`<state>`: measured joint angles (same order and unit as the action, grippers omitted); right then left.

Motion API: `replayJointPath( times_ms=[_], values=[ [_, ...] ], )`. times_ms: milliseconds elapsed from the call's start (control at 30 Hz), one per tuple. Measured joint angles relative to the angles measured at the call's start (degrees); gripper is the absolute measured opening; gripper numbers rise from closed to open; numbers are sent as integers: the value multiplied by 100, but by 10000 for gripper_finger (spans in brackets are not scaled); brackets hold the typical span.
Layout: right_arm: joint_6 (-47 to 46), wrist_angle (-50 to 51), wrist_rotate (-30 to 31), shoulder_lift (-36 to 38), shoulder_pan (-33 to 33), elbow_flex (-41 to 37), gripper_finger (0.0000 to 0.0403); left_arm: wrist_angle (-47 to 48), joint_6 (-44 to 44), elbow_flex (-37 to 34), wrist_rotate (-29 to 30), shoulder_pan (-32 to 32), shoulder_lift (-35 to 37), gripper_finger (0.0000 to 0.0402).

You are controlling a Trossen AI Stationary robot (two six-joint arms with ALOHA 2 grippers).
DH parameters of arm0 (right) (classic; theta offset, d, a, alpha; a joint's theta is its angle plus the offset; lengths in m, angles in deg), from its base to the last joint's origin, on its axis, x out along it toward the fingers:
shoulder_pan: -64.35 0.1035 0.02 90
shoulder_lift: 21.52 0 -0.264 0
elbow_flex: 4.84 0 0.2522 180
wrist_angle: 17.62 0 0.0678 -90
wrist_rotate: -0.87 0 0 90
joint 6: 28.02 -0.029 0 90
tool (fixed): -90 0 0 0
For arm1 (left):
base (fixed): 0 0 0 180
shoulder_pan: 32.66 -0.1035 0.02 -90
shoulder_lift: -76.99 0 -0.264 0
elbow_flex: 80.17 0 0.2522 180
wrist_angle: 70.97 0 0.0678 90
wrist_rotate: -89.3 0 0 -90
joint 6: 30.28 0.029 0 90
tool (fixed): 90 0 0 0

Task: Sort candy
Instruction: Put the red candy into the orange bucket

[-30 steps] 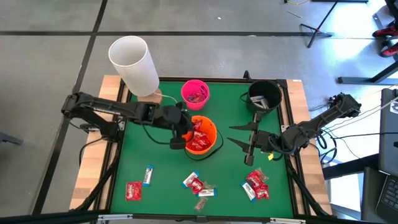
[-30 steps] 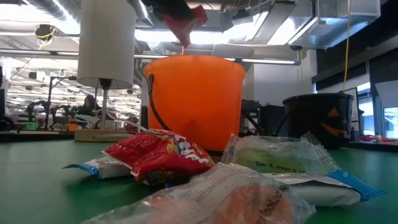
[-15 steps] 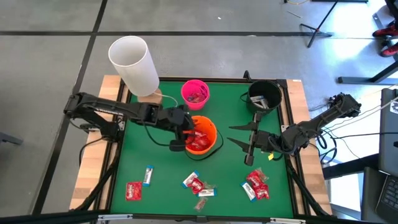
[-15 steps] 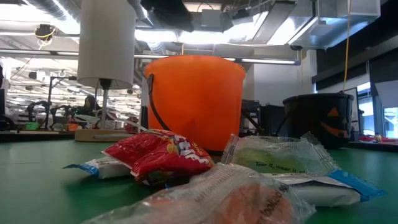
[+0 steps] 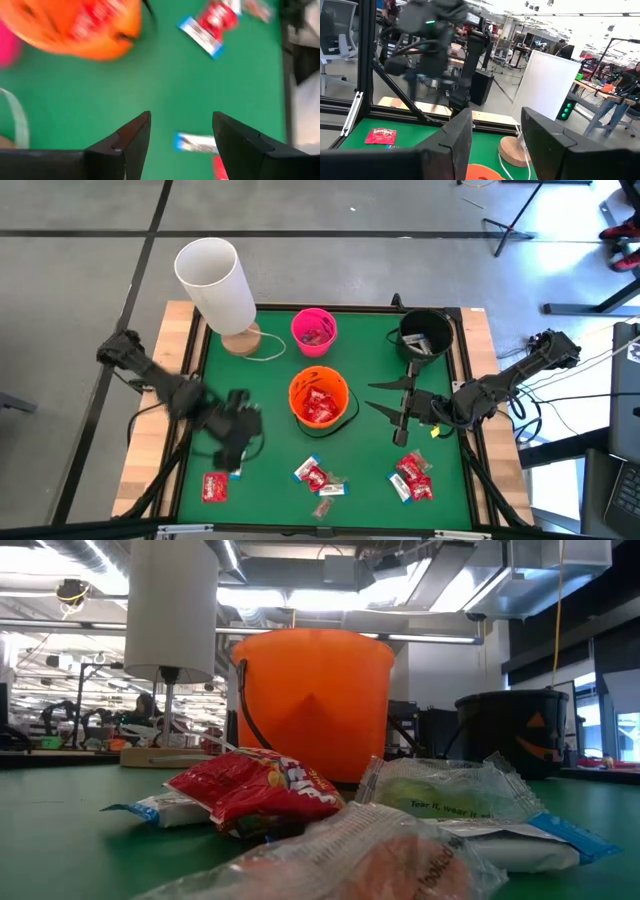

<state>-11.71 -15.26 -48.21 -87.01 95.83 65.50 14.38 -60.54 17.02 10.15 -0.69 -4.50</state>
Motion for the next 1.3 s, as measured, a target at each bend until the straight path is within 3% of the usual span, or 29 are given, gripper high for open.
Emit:
replayJointPath(
  times_ms=[267, 400, 500, 733, 1300],
  values=[
    [0, -4, 0, 0, 0, 0, 166, -807, -3049, -1251, -24, 1788, 0, 223],
    [0, -14, 0, 0, 0, 0, 166, -1642, -4364, -1934, -751, 2353, -4, 239],
    [0, -52, -23, 0, 0, 0, 166, -2046, -4952, -2261, -836, 2639, -7, 246],
    [0, -117, -346, 0, 0, 0, 166, -2483, -5332, -2755, -934, 2894, -254, 249],
    [-2, -186, -365, 0, 0, 0, 166, -2768, -4804, -2884, -1209, 2855, -1433, 249]
  ],
)
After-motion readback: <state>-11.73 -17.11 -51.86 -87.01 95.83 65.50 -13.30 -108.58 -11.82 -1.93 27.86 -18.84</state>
